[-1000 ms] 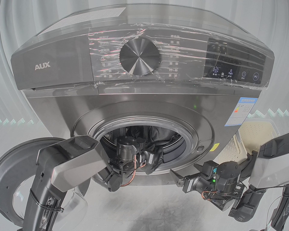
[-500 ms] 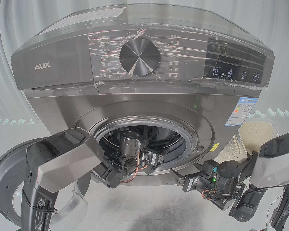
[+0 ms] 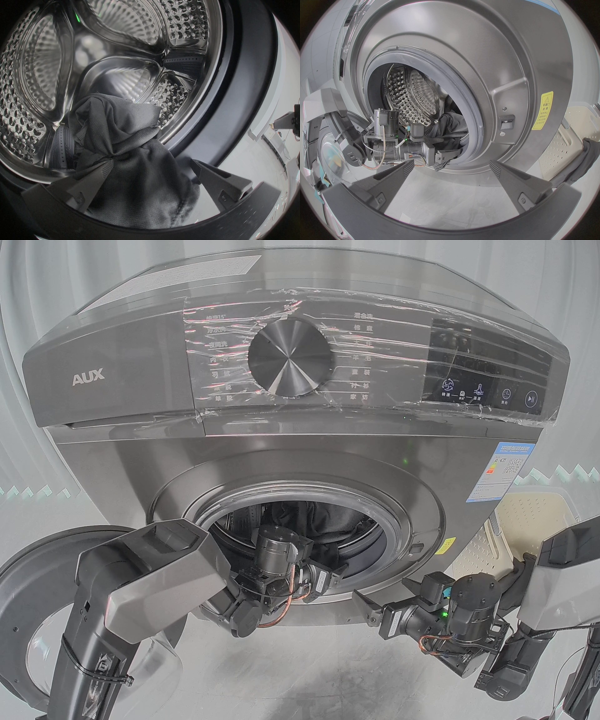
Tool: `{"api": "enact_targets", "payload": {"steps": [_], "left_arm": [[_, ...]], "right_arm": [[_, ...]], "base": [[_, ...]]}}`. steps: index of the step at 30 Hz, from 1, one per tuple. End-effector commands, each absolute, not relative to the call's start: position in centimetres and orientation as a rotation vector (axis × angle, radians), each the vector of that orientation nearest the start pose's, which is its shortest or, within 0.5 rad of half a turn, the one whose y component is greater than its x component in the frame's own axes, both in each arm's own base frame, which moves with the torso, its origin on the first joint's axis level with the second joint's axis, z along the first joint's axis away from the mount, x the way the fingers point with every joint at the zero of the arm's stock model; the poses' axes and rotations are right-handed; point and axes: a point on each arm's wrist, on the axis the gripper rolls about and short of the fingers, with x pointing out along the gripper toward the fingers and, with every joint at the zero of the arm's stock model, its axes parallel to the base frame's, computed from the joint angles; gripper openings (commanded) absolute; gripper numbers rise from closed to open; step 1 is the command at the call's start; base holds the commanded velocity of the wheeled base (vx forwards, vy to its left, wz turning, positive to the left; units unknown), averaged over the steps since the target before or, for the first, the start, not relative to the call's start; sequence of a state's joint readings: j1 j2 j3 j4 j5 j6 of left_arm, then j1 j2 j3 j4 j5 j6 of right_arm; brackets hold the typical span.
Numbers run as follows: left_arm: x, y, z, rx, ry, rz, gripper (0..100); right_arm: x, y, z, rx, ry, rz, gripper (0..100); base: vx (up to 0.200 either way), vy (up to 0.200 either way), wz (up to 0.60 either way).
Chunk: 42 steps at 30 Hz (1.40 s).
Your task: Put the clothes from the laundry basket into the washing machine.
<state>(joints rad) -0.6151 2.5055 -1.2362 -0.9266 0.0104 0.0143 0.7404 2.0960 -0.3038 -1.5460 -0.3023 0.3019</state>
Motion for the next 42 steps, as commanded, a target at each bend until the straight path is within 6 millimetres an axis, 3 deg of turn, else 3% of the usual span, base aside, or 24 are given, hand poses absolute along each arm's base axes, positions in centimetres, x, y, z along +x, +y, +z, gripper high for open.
{"api": "enact_targets", "payload": {"steps": [1,13,22,34,42], "left_arm": [[38.5,-26.7,-1.4,0.124,0.335,-0.59,0],[39.1,-27.0,-0.9,0.108,0.294,-0.588,0],[42.3,-27.2,3.0,0.033,0.082,-0.492,0],[46.8,-26.0,2.7,0.038,-0.073,-0.4,0],[47.5,-25.4,2.7,0.034,-0.089,-0.367,0]], "right_arm": [[21.4,18.7,4.8,0.173,0.278,0.399,100],[21.4,18.7,4.8,0.174,0.277,0.4,100],[21.4,18.7,4.9,0.174,0.275,0.401,100],[21.4,18.7,4.9,0.174,0.275,0.401,100],[21.4,18.8,4.7,0.171,0.281,0.401,100]], "base": [[0.0,0.0,0.0],[0.0,0.0,0.0],[0.0,0.0,0.0],[0.0,0.0,0.0],[0.0,0.0,0.0]]}}
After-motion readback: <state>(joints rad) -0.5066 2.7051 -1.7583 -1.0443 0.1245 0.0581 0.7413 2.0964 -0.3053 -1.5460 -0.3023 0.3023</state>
